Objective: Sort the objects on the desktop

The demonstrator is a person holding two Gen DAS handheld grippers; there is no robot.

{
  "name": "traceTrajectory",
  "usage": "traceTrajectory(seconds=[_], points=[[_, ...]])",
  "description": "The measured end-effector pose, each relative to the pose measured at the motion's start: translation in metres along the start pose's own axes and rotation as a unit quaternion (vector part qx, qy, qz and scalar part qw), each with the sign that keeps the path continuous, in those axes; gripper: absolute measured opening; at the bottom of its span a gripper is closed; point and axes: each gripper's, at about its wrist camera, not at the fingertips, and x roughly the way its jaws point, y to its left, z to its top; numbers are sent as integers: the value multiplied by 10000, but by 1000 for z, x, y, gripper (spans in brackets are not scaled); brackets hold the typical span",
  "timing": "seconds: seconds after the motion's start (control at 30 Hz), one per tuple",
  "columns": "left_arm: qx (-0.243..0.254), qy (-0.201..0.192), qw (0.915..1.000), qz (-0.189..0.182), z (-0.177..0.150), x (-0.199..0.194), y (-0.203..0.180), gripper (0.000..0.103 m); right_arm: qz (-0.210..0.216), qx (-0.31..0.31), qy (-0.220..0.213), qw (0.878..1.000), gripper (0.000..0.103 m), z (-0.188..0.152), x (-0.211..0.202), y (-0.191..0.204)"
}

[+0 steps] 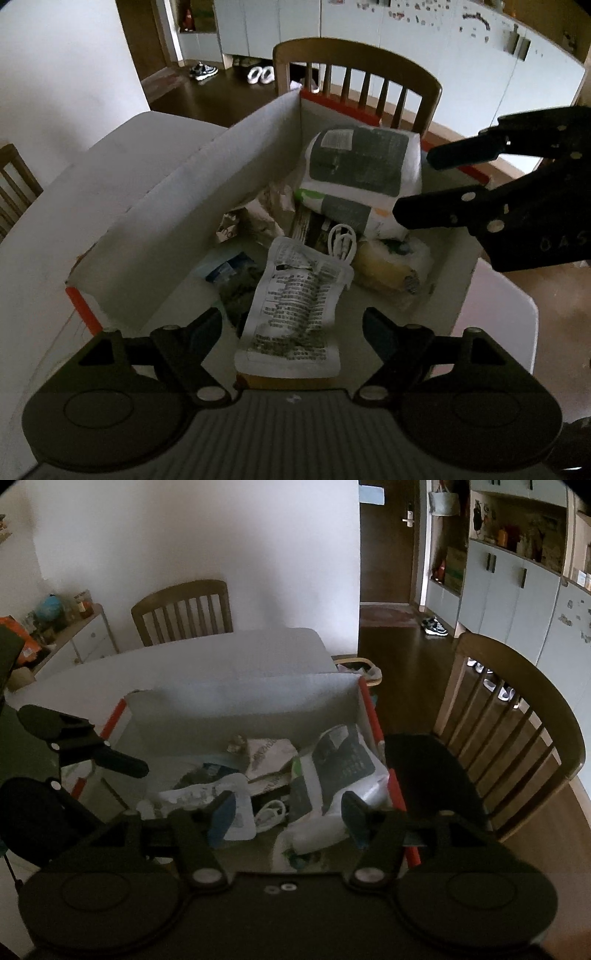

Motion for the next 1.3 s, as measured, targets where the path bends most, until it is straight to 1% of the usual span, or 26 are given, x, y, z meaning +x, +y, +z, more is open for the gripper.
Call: traceTrajectory(seconds=[0.37,0.4,0.57,0.67,0.7,0.73,0.77,0.83,0.93,1.1,1.3], points=[[-376,-373,9985,-106,-11,-32,2,85,244,-72,-101,9996,66,2,-20,12],[-419,-400,9983,-103,-12,-34,2,86,261,-77,-115,9996,67,2,-23,13],[-610,-607,9963,-54,-18,-48,5,88,334,-106,-197,9992,69,2,-34,17],[-742,-727,9946,-33,-20,-55,6,94,339,-134,-244,9990,70,2,-41,19],[-784,-761,9940,-21,-22,-58,7,99,341,-142,-262,9990,71,2,-43,20],[-832,-810,9932,-6,-23,-60,7,100,351,-149,-279,9989,72,2,-45,21],[-873,-845,9926,5,-24,-62,8,100,361,-153,-297,9988,73,1,-47,22],[-948,-906,9914,22,-27,-66,8,100,387,-164,-346,9985,78,1,-52,24],[-1089,-983,9892,60,-31,-70,10,102,425,-202,-416,9980,82,0,-56,29],[-1276,-1087,9858,116,-41,-80,11,102,563,-201,-547,9967,90,-3,-66,34],[-1439,-1222,9818,213,-53,-96,5,102,583,-228,-638,9960,93,-8,-75,40]])
